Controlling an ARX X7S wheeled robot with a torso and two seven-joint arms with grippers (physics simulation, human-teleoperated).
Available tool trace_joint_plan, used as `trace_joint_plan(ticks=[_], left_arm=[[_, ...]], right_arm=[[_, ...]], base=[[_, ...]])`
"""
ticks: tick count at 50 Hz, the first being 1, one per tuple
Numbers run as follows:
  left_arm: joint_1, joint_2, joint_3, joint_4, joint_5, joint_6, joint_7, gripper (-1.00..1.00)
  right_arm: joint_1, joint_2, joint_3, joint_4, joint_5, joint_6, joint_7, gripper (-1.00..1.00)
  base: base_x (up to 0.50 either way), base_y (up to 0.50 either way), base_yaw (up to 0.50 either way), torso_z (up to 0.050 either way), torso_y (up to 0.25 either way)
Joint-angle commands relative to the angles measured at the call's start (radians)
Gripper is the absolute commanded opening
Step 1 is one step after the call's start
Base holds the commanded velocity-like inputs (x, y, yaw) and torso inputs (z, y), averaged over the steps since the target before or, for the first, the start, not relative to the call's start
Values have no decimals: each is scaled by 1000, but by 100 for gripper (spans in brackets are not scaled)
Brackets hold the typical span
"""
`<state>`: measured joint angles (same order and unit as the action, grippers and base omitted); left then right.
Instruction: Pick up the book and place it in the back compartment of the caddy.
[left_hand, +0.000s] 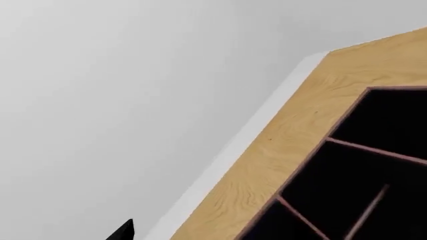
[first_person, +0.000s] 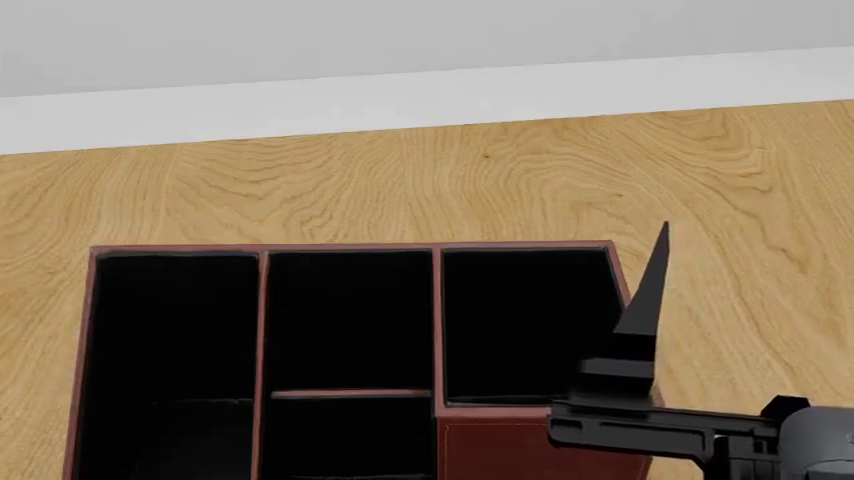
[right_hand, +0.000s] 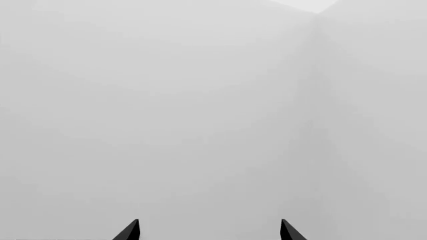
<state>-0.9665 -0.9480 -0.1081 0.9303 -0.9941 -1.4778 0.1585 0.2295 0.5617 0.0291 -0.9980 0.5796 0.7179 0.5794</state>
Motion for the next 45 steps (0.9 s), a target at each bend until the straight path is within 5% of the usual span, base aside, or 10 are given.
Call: trace_joint_plan(ticks=[1, 8, 21, 28, 45], left_arm=[[-180, -199, 307, -56, 132, 135, 181, 100], [-216, -260, 510, -112, 346, 323, 321, 100], [-359, -219, 726, -172, 495, 320, 481, 100], [-358, -225, 761, -153, 481, 326, 533, 100], [-185, -335, 676, -50, 316, 373, 438, 100]], right_arm=[[13, 5, -26, 9, -2, -4, 9, 100], [19, 10, -35, 7, -1, -2, 15, 100], [20, 21, -44, 15, -6, -8, 25, 100], [17, 24, -44, 16, -6, -10, 34, 100], [17, 33, -51, 8, 6, -14, 48, 100]], base=[[0, 0, 0, 0, 0], [0, 0, 0, 0, 0], [0, 0, 0, 0, 0], [0, 0, 0, 0, 0], [0, 0, 0, 0, 0]])
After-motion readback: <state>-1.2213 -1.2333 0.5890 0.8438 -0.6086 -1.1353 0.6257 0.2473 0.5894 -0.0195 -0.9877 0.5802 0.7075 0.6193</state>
